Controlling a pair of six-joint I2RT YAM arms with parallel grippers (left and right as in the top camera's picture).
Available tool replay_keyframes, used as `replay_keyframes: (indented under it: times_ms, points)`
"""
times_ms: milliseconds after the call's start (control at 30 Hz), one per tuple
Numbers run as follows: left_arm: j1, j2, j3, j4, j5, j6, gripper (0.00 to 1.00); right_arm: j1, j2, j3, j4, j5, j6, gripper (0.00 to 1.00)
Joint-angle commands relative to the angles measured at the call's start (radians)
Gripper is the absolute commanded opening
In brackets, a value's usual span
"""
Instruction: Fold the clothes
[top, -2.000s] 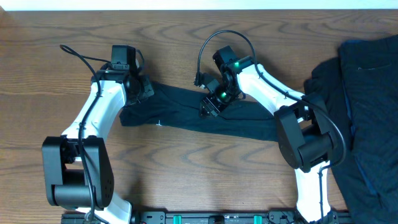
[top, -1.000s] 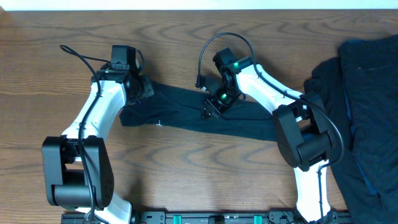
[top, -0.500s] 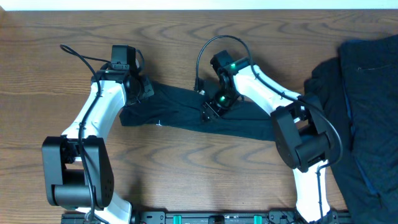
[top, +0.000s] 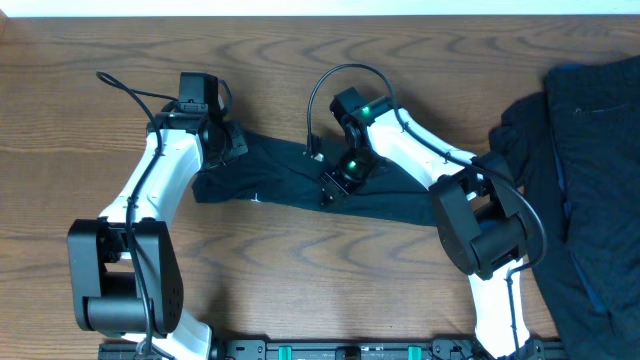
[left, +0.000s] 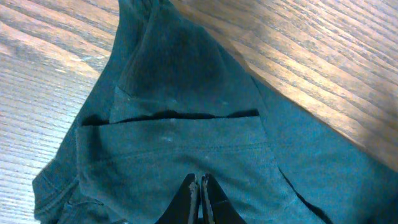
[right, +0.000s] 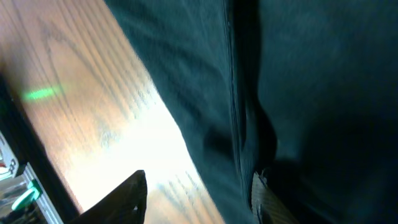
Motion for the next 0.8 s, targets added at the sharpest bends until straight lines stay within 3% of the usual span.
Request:
replay_keyframes:
  times_ms: [0, 433, 600, 767]
  points:
    - [-0.002, 0.003, -0.005, -0.004, -0.005, 0.021, 0.06, 0.016, 0.009, 0.018, -0.012, -0.016, 0.002, 0.53]
    - [-0.006, 0.003, -0.005, -0.014, 0.018, 0.019, 0.06, 0.034, 0.009, 0.018, -0.017, 0.015, 0.03, 0.57]
    - [-0.024, 0.004, -0.005, -0.007, 0.067, 0.016, 0.06, 0.035, 0.009, 0.018, -0.026, 0.015, 0.037, 0.66]
    - [-0.058, 0.018, -0.005, 0.016, 0.076, 0.008, 0.06, 0.034, 0.009, 0.018, -0.026, 0.015, 0.037, 0.68]
